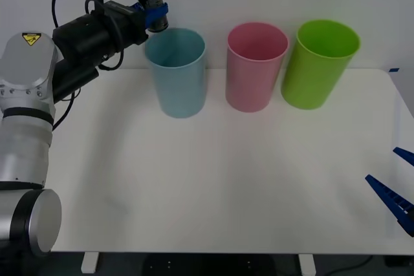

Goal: Grasp the object on the table and drop it into the matching bin: aluminum can to the light blue bin, PET bottle to the pink bin.

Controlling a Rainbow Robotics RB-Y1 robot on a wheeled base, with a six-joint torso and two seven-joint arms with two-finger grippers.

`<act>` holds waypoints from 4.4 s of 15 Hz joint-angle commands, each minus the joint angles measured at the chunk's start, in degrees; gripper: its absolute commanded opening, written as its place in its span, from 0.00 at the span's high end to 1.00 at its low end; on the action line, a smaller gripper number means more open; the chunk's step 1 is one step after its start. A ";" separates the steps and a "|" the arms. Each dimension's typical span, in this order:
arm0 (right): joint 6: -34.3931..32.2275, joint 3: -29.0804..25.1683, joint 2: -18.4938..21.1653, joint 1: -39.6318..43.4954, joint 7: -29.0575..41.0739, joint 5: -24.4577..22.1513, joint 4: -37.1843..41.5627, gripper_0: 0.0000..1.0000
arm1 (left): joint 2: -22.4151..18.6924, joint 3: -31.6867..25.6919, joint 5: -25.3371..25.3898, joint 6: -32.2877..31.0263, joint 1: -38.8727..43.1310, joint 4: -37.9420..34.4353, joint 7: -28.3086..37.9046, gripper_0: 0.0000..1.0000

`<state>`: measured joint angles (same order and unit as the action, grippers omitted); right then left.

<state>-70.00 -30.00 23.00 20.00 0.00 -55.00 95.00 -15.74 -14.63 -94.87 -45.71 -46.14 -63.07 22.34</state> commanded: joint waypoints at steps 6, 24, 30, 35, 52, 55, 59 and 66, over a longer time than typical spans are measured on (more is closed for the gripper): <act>0.00 0.00 0.00 0.00 0.00 0.00 0.00 0.00 | 0.79 0.39 -2.25 0.27 -5.54 6.99 -1.33 1.00; 0.00 0.00 0.00 0.00 0.00 0.00 0.00 0.00 | -0.44 -0.84 6.45 -1.31 -1.41 5.23 -3.18 0.00; 0.00 0.00 0.00 0.00 0.00 0.00 0.00 0.00 | -4.13 -2.86 12.51 -5.62 7.73 -3.82 -4.41 0.00; 0.00 0.00 0.00 0.00 0.00 0.00 0.00 0.00 | -6.68 -8.75 12.95 -13.18 13.88 -7.60 -5.64 0.00; 0.00 0.00 0.00 0.00 0.00 0.00 0.00 0.00 | -19.16 -14.91 25.78 -23.55 40.42 -18.06 -11.70 0.00; 0.00 0.00 0.00 0.00 0.00 0.00 0.00 0.00 | -19.24 -15.35 26.75 -24.43 42.97 -18.14 -12.41 0.00; 0.00 0.00 0.00 0.00 0.00 0.00 0.00 0.00 | -19.68 -15.61 28.07 -25.92 46.58 -18.14 -12.93 0.00; 0.00 0.00 0.00 0.00 0.00 0.00 0.00 0.00 | -20.04 -15.08 30.79 -26.80 51.32 -18.76 -13.29 0.00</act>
<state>-70.00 -30.00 23.00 20.00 0.00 -55.00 95.00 -35.77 -29.83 -64.17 -72.45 4.91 -81.71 9.07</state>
